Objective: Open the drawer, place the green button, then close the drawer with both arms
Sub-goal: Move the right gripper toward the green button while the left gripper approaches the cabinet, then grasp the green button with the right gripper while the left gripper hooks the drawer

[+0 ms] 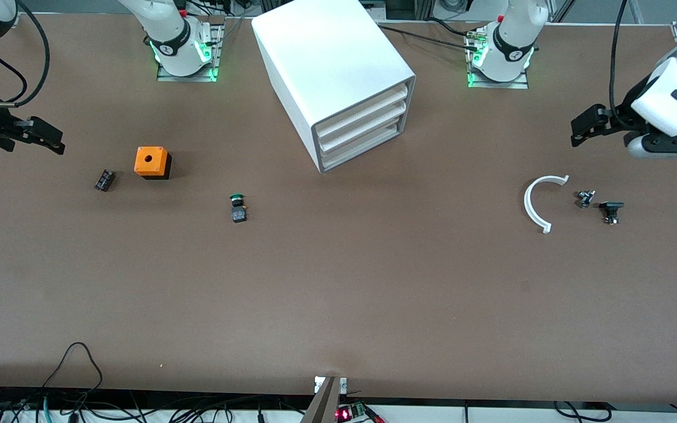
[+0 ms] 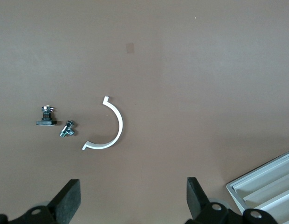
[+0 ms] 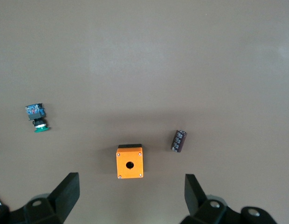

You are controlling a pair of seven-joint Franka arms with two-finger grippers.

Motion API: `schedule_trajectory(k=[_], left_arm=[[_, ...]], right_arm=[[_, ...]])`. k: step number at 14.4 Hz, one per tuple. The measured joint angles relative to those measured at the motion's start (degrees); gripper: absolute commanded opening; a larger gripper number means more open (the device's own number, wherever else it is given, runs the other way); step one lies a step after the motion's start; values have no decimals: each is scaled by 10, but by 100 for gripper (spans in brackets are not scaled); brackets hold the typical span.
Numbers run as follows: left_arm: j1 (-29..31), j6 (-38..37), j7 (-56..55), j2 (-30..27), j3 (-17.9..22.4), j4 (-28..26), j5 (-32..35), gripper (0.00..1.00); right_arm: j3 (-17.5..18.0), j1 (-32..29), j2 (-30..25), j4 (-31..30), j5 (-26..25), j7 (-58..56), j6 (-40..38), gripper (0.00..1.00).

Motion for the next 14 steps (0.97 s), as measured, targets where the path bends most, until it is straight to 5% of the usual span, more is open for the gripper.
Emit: schedule_trajectory(k=[8, 14], left_arm=[[-4, 2, 1, 108, -31, -6, -9, 100], [-5, 25, 27, 187, -36, -32, -111, 100]], right_arm=[[1, 1, 32, 0, 1, -23, -2, 100], [6, 41, 115, 3, 3, -24, 71, 100]])
